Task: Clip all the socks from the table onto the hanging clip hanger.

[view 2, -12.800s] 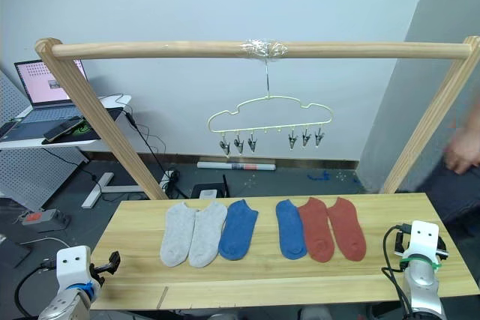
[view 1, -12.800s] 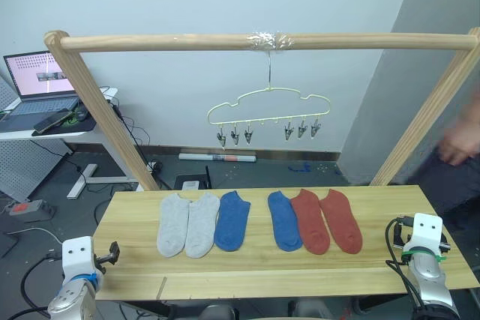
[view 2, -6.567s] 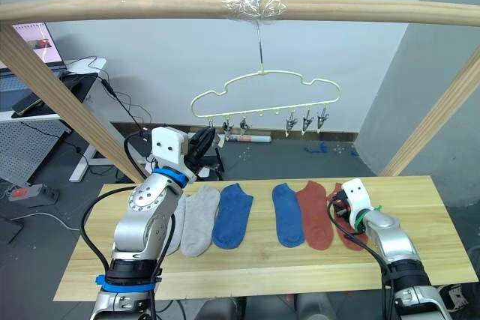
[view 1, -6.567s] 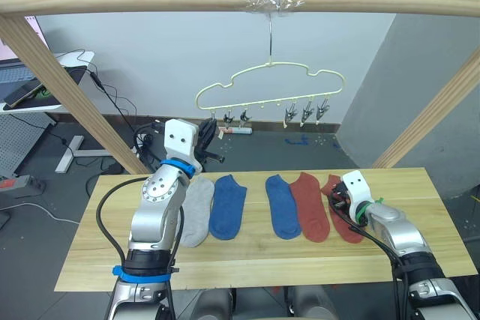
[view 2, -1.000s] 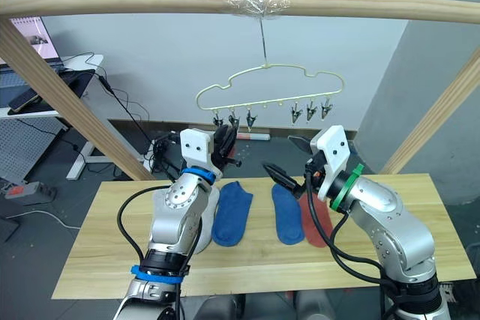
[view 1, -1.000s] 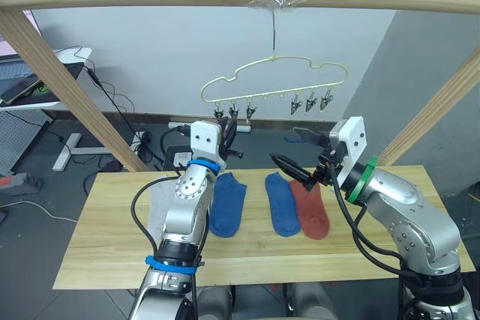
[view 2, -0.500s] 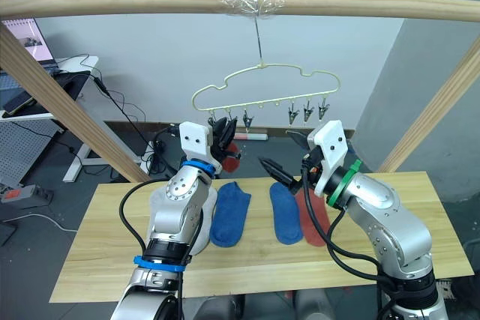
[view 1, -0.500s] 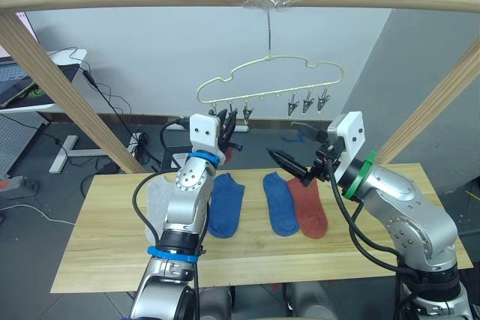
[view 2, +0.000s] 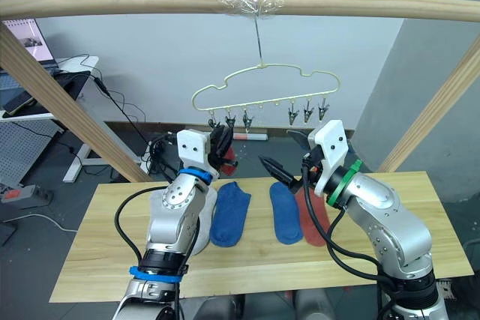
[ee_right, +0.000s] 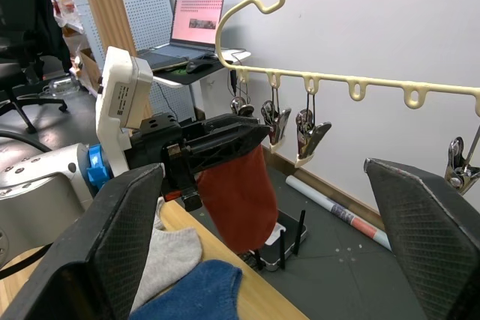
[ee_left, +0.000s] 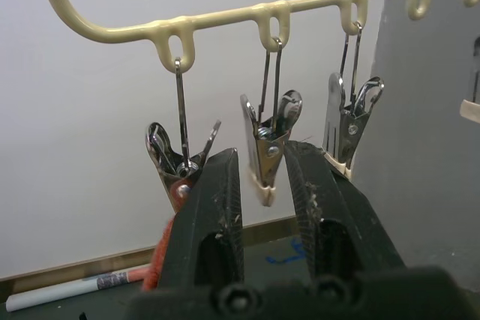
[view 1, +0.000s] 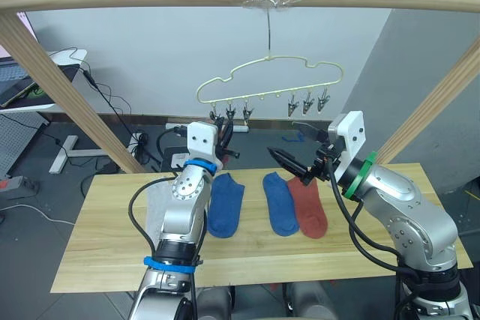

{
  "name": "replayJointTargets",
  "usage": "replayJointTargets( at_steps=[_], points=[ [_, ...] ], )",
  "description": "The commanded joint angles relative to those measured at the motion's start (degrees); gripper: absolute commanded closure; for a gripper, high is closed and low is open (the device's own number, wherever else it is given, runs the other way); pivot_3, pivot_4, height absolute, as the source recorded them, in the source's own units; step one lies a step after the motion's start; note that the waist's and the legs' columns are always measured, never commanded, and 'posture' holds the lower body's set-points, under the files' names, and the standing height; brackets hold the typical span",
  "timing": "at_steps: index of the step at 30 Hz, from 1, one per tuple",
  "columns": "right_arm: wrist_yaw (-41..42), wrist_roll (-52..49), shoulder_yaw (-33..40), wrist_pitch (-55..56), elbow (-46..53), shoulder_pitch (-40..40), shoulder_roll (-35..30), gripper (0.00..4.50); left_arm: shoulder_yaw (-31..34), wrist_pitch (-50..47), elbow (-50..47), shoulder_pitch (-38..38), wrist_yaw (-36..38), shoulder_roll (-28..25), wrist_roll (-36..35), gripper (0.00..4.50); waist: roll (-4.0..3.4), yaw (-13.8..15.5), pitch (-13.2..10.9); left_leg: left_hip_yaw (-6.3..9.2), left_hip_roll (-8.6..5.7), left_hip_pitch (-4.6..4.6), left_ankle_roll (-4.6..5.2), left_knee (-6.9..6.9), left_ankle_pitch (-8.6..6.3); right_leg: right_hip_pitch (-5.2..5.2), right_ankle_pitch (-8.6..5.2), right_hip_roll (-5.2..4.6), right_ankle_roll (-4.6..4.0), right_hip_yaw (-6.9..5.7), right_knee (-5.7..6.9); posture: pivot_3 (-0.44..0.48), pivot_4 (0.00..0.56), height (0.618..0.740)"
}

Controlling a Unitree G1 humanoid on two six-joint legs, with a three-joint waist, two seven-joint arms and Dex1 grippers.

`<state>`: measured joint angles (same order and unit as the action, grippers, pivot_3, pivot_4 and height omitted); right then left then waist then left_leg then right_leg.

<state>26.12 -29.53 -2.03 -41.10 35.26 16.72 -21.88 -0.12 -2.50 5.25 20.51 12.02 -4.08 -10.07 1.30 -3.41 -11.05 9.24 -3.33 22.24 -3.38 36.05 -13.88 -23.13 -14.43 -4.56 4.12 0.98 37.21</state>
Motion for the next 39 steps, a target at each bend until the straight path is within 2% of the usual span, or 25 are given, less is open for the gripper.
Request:
replayJointTargets(
  at_steps=[1,14,18,22,39],
  points=[
    [-0.1,-0.8,0.2,0.7,1.7,0.5,0.0,0.00,-0.8,-0.1,-3.3,-0.2,0.2,0.4,0.4,3.47,0.00,0.0,0.0,0.00,0.00,0.00,0.00,0.00,0.00,0.00,0.00,0.00,0.00,0.00,0.00,-0.159,0.172,0.740],
    [-0.5,-0.9,0.5,0.6,1.7,0.4,0.1,0.00,-0.2,0.7,-1.1,2.0,-0.2,0.4,1.1,3.47,0.00,0.0,0.0,0.00,0.01,0.00,0.01,0.01,0.00,0.00,0.01,0.01,-0.01,0.00,0.01,-0.163,0.175,0.740],
    [-0.7,-1.0,0.4,0.6,1.7,0.5,0.4,0.00,-0.1,0.8,-0.7,2.5,-0.4,0.5,1.4,2.63,0.00,0.0,0.0,0.00,0.01,0.00,0.01,0.01,0.00,0.00,0.01,0.01,-0.01,0.00,0.02,-0.163,0.175,0.740],
    [-0.8,-1.0,0.3,0.6,1.7,0.5,0.5,0.00,0.1,0.9,-0.6,2.6,-0.6,0.5,1.6,1.39,0.00,0.0,0.0,0.00,0.01,0.00,0.01,0.02,0.01,0.00,0.01,0.01,-0.01,0.00,0.03,-0.163,0.176,0.740],
    [-0.9,-1.4,0.4,0.4,1.6,0.5,0.2,0.00,1.1,2.4,2.4,5.2,-1.6,0.4,2.0,1.39,0.00,0.0,0.0,-0.01,0.01,0.00,0.01,0.02,0.01,0.00,0.02,0.01,-0.01,0.00,0.03,-0.168,0.180,0.740]
  ],
)
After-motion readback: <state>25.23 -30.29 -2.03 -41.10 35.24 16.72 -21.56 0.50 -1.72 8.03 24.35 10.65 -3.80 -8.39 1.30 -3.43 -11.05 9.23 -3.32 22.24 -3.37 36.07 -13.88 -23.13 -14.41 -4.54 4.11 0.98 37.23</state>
